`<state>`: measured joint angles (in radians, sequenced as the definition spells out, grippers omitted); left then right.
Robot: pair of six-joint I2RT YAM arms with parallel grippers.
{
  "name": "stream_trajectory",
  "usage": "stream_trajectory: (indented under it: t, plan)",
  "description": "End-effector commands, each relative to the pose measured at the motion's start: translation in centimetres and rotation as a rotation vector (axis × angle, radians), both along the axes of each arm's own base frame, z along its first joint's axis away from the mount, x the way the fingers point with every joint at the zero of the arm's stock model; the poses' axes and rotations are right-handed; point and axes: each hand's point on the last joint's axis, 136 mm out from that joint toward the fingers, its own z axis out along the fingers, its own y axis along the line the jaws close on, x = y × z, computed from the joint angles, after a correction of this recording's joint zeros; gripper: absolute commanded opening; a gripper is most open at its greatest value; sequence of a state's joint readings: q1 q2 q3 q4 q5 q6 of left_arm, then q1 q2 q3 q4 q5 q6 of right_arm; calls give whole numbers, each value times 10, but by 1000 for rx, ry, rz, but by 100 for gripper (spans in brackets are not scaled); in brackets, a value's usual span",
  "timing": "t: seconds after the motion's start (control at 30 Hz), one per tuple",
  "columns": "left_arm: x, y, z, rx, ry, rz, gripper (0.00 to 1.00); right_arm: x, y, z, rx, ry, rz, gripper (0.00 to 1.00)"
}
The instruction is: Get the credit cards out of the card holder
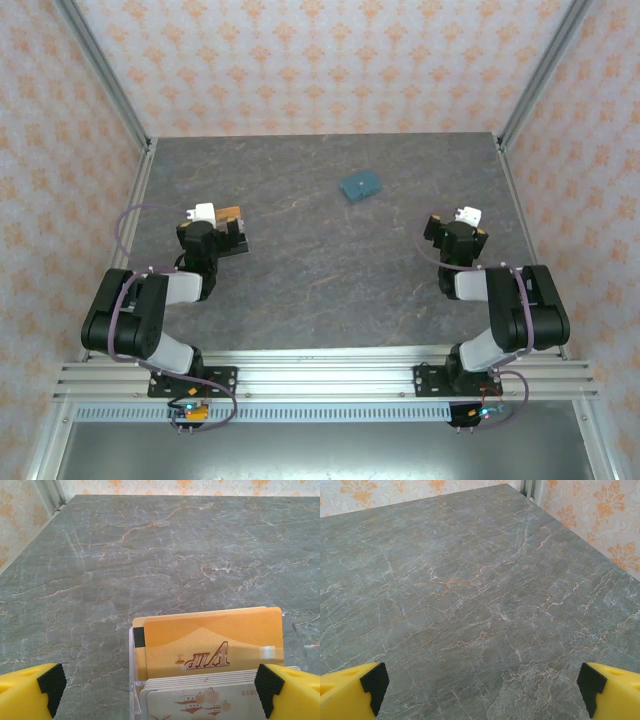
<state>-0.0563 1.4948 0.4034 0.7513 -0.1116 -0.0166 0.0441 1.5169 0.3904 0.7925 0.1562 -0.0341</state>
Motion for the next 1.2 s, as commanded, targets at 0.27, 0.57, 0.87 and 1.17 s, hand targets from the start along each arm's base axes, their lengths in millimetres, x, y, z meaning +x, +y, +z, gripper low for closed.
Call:
stream_trajectory:
  t: [0.27, 0.57, 0.87, 1.17]
  plan:
    - [5, 3, 7, 21, -11, 3, 100, 5, 0, 6, 18, -20, -3, 99]
    - [5, 3, 7, 20, -10, 4, 100, 6, 0, 6, 18, -18, -4, 99]
    - [5, 3, 7, 20, -16, 3, 100, 5, 0, 6, 19, -22, -3, 99]
    - [-10, 8, 61, 28, 1, 26, 100, 2, -11, 67, 30, 41, -84, 100]
